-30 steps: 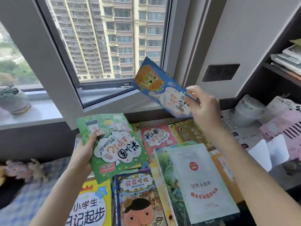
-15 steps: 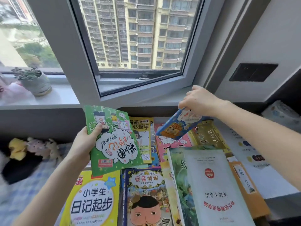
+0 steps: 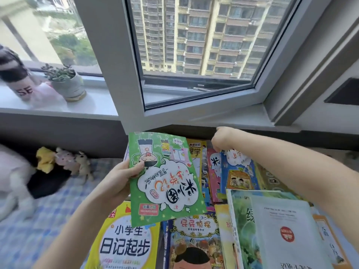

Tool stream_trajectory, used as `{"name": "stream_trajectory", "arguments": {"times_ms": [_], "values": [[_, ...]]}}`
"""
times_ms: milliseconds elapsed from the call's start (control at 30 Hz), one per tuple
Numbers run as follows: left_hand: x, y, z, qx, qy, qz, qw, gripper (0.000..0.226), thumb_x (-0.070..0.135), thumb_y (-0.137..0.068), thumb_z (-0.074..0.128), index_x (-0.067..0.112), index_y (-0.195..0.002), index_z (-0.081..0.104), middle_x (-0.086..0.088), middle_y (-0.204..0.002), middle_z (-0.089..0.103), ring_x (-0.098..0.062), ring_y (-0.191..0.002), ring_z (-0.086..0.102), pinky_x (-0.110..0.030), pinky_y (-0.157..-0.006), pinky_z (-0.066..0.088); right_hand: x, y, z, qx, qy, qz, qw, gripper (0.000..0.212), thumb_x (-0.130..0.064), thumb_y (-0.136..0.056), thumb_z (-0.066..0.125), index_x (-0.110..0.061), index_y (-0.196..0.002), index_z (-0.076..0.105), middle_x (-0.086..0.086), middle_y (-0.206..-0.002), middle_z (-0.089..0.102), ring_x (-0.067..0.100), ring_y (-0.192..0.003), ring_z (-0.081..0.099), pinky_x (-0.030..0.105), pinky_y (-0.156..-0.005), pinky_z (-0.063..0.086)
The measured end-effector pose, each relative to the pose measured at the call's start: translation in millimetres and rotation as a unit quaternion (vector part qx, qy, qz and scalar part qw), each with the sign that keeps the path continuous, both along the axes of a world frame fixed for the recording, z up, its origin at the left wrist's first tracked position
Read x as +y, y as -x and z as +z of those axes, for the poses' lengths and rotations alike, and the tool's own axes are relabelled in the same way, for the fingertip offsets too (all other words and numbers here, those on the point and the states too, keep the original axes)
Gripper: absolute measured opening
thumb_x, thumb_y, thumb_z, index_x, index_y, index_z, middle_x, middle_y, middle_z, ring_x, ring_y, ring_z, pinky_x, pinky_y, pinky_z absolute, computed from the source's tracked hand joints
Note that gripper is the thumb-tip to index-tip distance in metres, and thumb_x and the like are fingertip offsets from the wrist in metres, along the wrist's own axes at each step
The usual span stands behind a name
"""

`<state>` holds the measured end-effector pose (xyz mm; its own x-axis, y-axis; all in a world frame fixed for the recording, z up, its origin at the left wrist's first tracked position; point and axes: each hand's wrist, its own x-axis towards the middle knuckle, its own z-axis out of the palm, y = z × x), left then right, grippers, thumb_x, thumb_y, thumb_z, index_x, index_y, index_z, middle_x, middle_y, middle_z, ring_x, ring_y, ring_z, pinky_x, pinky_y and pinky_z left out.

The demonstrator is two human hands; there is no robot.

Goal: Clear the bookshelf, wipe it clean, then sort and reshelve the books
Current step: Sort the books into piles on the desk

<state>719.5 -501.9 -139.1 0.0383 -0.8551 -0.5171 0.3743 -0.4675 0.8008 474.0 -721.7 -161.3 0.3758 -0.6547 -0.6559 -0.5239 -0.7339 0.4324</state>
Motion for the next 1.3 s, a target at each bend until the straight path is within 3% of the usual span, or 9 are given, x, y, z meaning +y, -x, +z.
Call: {"name": "stream_trajectory", "arguments": {"times_ms": [233, 400, 467, 567, 800, 933, 1033, 1133, 1300], "values": [[-2, -19, -11, 0.035, -0.001, 0.017, 0.999, 0.037, 0.016, -0.085, 0.052, 0.008, -0.121, 0.059, -0.015, -0.110, 0.070, -0.026, -0.087, 0.072, -0.038, -0.066, 0.060, 14, -19, -48, -0.064, -0.038, -0.088, 0.993, 0.032, -0.019, -0.100, 0.042, -0.004, -0.124, 0.059, 0.010, -0.131, 0.058, 0.029, -0.131, 0.044, 0.039, -0.116, 0.024], [-9, -24, -15, 0.060, 0.000, 0.025, 0.998, 0.038, 0.014, -0.084, 0.052, 0.009, -0.121, 0.058, -0.014, -0.110, 0.071, -0.025, -0.087, 0.072, -0.038, -0.069, 0.060, 22, -14, -50, -0.216, -0.058, -0.169, 0.960, 0.039, -0.006, -0.096, 0.048, -0.015, -0.134, 0.054, 0.008, -0.132, 0.058, 0.026, -0.116, 0.057, 0.034, -0.090, 0.048], [-14, -19, -13, 0.079, 0.004, 0.021, 0.997, 0.037, 0.013, -0.083, 0.052, 0.010, -0.119, 0.059, -0.013, -0.108, 0.071, -0.024, -0.086, 0.072, -0.036, -0.067, 0.060, 29, -13, -31, -0.355, -0.091, -0.270, 0.890, 0.032, -0.028, -0.101, 0.043, -0.013, -0.123, 0.062, 0.008, -0.117, 0.066, 0.019, -0.095, 0.065, 0.028, -0.075, 0.051], [-24, 3, -11, 0.120, 0.007, 0.025, 0.992, 0.037, 0.011, -0.080, 0.053, 0.012, -0.117, 0.059, -0.009, -0.102, 0.073, -0.020, -0.082, 0.073, -0.033, -0.065, 0.060, 53, -1, 5, -0.475, -0.308, -0.478, 0.672, 0.052, -0.055, -0.098, 0.032, -0.017, -0.110, 0.065, 0.004, -0.100, 0.073, 0.017, -0.083, 0.071, 0.028, -0.073, 0.055], [-64, 71, -15, 0.139, -0.027, 0.013, 0.990, 0.024, 0.008, -0.094, 0.052, 0.007, -0.118, 0.053, -0.008, -0.093, 0.074, -0.023, -0.083, 0.069, -0.043, -0.080, 0.055, 76, 59, 52, -0.646, -0.253, -0.544, 0.473, 0.030, -0.004, -0.085, 0.066, -0.001, -0.114, 0.060, 0.015, -0.101, 0.073, 0.029, -0.088, 0.071, 0.040, -0.075, 0.060], [-72, 83, -19, -0.336, 0.021, -0.085, 0.938, 0.028, 0.030, -0.091, 0.064, 0.005, -0.101, 0.056, -0.003, -0.086, 0.067, -0.013, -0.071, 0.062, -0.019, -0.066, 0.048, 71, 87, 107, -0.659, -0.011, -0.328, 0.676, 0.016, -0.003, -0.079, 0.074, -0.014, -0.091, 0.070, -0.002, -0.085, 0.073, 0.015, -0.081, 0.069, 0.030, -0.070, 0.055], [-79, 97, -2, -0.599, 0.331, 0.056, 0.727, 0.028, 0.021, -0.083, 0.073, 0.004, -0.093, 0.053, -0.009, -0.085, 0.058, -0.023, -0.077, 0.050, -0.021, -0.066, 0.034, 58, 88, 133, -0.515, 0.097, -0.149, 0.839, 0.016, -0.014, -0.077, 0.078, -0.019, -0.092, 0.076, -0.004, -0.086, 0.073, 0.018, -0.084, 0.064, 0.032, -0.077, 0.048], [-97, 125, 10, -0.662, 0.481, -0.039, 0.573, 0.047, 0.036, -0.079, 0.068, 0.007, -0.115, 0.057, -0.013, -0.108, 0.059, -0.026, -0.099, 0.051, -0.034, -0.088, 0.040, 52, 76, 138, -0.389, 0.098, -0.087, 0.912, 0.022, -0.024, -0.080, 0.076, -0.025, -0.102, 0.075, -0.006, -0.093, 0.072, 0.018, -0.092, 0.063, 0.026, -0.074, 0.040], [-124, 155, -2, -0.477, 0.286, -0.303, 0.774, 0.013, 0.026, -0.097, 0.052, 0.015, -0.103, 0.054, -0.002, -0.094, 0.068, -0.019, -0.069, 0.061, -0.041, -0.064, 0.056, 46, 73, 139, -0.361, 0.068, -0.126, 0.922, 0.021, -0.032, -0.081, 0.073, -0.032, -0.102, 0.071, -0.016, -0.088, 0.059, 0.010, -0.089, 0.054, 0.027, -0.074, 0.039]]}}
